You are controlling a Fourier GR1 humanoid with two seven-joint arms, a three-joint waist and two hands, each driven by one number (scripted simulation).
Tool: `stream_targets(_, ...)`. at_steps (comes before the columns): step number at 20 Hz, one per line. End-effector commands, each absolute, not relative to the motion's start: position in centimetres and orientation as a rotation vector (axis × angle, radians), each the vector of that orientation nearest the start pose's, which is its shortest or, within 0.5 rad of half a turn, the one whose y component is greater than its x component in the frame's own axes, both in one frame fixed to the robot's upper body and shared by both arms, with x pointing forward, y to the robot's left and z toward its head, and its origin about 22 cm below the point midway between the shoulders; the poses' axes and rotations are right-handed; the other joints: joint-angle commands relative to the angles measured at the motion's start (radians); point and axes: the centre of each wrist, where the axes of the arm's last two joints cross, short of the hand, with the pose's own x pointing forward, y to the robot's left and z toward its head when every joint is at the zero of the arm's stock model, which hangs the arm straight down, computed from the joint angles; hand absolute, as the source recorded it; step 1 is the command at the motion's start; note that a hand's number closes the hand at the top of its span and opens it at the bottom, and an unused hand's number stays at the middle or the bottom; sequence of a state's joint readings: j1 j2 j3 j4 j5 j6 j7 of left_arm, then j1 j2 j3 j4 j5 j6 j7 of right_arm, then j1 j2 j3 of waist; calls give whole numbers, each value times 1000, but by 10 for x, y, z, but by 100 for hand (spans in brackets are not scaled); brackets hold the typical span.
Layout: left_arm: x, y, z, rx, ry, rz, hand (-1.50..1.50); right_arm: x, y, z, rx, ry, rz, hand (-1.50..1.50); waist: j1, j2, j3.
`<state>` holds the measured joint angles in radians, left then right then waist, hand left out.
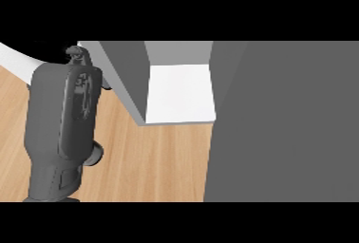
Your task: Pick up the wine, place it into the cabinet and close the cabinet
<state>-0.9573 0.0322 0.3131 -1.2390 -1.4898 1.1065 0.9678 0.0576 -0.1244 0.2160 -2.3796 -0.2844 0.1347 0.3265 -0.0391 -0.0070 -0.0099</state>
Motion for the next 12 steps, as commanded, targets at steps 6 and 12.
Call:
stream_targets(6,389,120,260,1304,-1691,939,-150,156,-202,183,468,-1960,298,-150,-1,-4,11)
stream_targets(12,387,112,275,1332,-1682,934,-150,157,-201,187,449,-1978,299,-150,-12,0,11)
